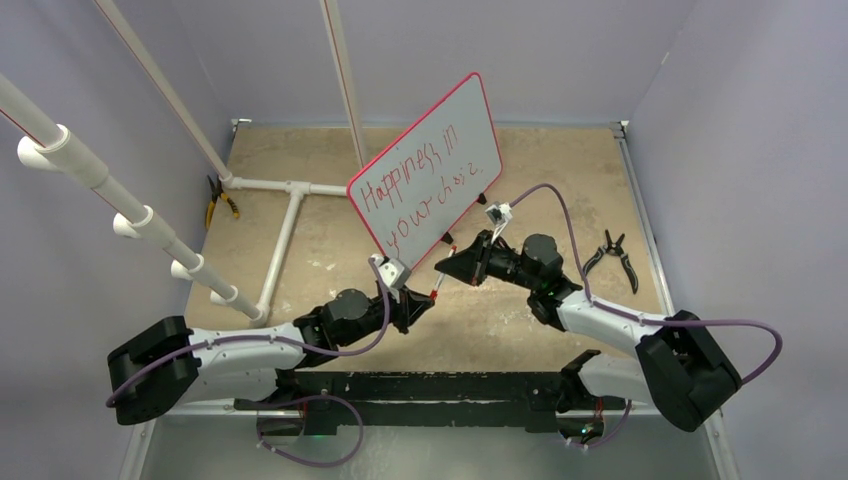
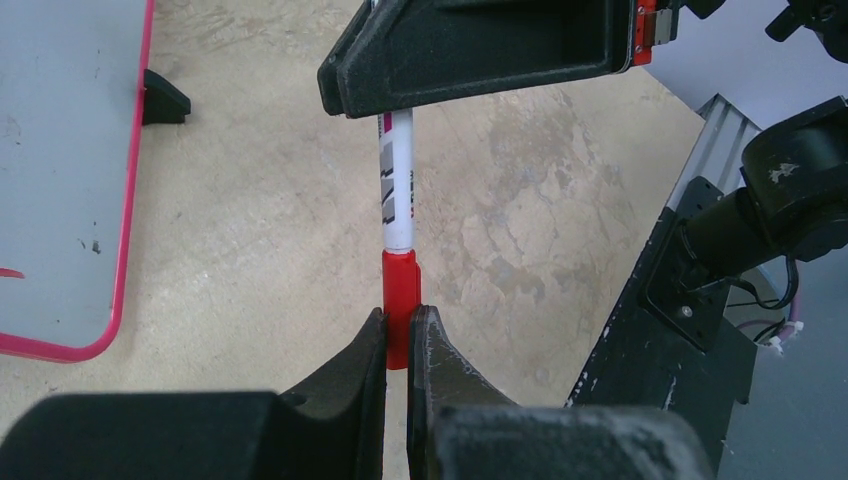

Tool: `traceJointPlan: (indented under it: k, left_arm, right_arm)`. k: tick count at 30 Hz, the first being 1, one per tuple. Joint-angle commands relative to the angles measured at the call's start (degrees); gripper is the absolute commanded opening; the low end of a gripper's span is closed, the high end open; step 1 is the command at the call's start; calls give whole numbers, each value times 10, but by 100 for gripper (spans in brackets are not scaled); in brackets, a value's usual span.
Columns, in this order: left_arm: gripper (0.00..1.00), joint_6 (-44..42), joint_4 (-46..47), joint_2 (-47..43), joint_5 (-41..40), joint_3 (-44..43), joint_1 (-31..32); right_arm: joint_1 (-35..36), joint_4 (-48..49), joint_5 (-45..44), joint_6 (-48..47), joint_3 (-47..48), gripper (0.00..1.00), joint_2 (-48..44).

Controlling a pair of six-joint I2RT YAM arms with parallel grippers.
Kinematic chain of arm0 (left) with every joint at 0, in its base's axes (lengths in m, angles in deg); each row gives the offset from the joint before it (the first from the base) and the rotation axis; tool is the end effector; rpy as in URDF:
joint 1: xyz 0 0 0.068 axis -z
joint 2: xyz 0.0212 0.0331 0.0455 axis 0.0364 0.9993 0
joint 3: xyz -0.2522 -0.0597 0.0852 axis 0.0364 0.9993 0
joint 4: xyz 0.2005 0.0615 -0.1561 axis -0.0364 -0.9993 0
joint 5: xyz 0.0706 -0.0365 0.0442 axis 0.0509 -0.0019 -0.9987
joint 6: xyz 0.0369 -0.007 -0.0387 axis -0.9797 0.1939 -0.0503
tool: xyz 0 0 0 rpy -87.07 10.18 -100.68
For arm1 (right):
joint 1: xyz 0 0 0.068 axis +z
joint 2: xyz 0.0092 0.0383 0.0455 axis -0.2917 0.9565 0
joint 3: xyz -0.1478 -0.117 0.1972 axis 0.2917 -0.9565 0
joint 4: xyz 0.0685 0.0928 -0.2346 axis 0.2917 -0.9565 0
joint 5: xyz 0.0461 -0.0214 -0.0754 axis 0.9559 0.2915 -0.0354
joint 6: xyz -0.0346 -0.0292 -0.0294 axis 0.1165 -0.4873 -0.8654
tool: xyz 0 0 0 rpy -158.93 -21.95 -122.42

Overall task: Write a sentence on the whiteboard
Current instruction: Insert the whiteboard marker without the cap into the pen cap.

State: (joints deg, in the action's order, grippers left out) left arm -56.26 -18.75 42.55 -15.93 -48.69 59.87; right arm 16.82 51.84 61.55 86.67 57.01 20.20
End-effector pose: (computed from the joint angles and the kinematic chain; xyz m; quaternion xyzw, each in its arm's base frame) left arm 0.1047 -0.1878 0.1928 0.2117 0.7340 -0.4055 0.5019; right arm 0.1910 0.1502 0.2206 -0.1329 0.7123 0.5631 0.3973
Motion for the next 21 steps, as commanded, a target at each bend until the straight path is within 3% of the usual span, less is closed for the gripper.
traceJointPlan:
  k: [1,8,9,15,21]
  left_arm:
    - [0,-26,53,2,-21,-44,1]
    - [0,-25,21,-11,-19,-54,0]
    - [4,-23,10,-14,-19,-54,0]
    - [48,-17,-78,-41,-1,-61,-1]
    - [68,5,-132,-57,40,-65,-1]
  right_arm:
    - [3,10,28,-5,-7,0,10]
    - [3,-8,19,-12,-11,0,-2]
    - [3,-9,16,-12,-11,0,-5]
    - [3,-15,1,-17,-11,0,-18]
    - [3,-12,1,-15,-13,0,-25]
